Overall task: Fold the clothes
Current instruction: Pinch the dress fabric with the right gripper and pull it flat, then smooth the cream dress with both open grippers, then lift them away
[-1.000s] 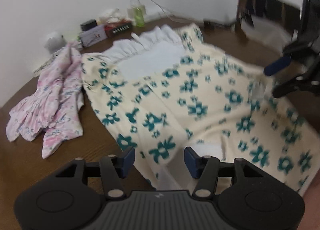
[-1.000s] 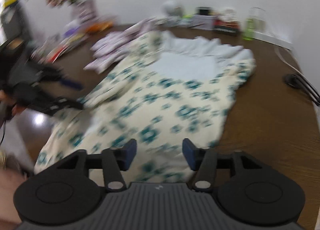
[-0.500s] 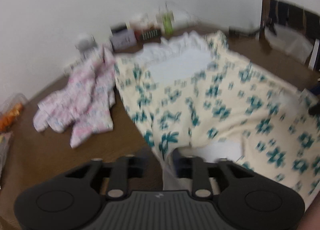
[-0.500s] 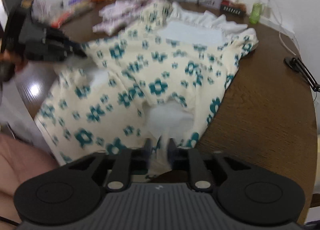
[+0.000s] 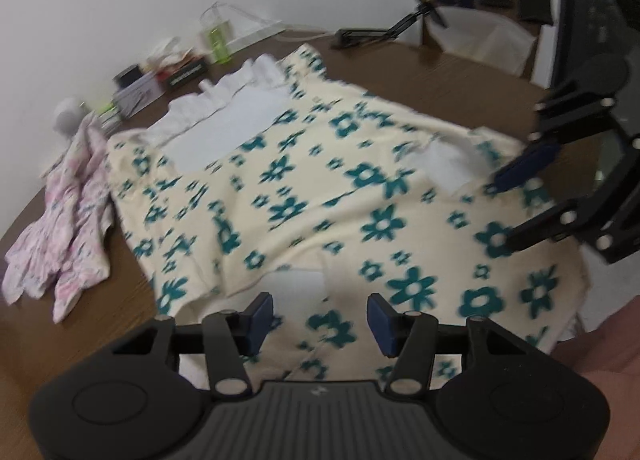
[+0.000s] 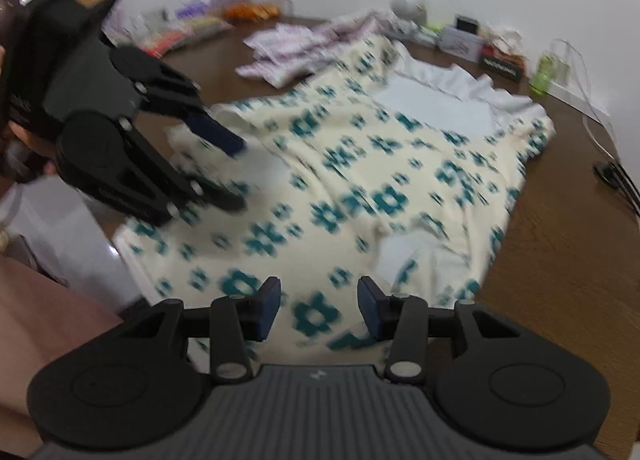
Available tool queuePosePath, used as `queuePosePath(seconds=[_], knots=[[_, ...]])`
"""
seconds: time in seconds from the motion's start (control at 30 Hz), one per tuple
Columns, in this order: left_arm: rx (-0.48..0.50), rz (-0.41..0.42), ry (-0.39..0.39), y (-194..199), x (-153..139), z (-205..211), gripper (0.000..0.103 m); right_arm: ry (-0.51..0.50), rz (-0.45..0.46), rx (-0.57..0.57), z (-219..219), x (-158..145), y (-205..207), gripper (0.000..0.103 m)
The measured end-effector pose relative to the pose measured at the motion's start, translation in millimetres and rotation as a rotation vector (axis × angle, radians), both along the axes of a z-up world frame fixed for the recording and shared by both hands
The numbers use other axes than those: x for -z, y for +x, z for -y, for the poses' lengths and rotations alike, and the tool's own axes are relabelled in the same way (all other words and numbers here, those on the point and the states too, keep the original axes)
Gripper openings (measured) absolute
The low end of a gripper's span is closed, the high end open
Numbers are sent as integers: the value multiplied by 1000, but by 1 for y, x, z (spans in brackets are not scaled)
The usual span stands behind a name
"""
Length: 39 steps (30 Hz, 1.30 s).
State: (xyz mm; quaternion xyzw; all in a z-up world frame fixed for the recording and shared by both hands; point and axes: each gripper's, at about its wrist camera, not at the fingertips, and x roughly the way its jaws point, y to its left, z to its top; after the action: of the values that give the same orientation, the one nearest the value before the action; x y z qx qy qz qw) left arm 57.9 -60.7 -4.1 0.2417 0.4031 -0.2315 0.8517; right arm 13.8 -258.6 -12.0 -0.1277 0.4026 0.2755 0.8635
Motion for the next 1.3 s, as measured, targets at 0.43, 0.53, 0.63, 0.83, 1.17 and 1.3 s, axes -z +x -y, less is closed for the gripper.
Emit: queuePosePath(seconds=[0.43, 0.53, 0.63, 0.83, 1.17, 1.3], knots=[[-68, 1, -88, -15, -28, -30, 4, 27, -5, 28, 22, 6, 0, 4], [-97, 0, -100, -24, -34, -41, 3, 44, -18, 31, 26, 9, 1, 6], [-109, -62, -86, -25, -20, -42, 5, 117, -52, 46, 34, 11, 2, 13], [-94, -68, -103, -27, -15, -38, 30, 163, -23, 82, 39, -3, -1, 31], [-215, 98, -53, 3, -29, -54, 44, 30, 29, 234, 38, 5, 36, 49], [-219, 85, 20, 26, -9, -51, 43, 4, 2, 272, 38, 17, 48, 39]])
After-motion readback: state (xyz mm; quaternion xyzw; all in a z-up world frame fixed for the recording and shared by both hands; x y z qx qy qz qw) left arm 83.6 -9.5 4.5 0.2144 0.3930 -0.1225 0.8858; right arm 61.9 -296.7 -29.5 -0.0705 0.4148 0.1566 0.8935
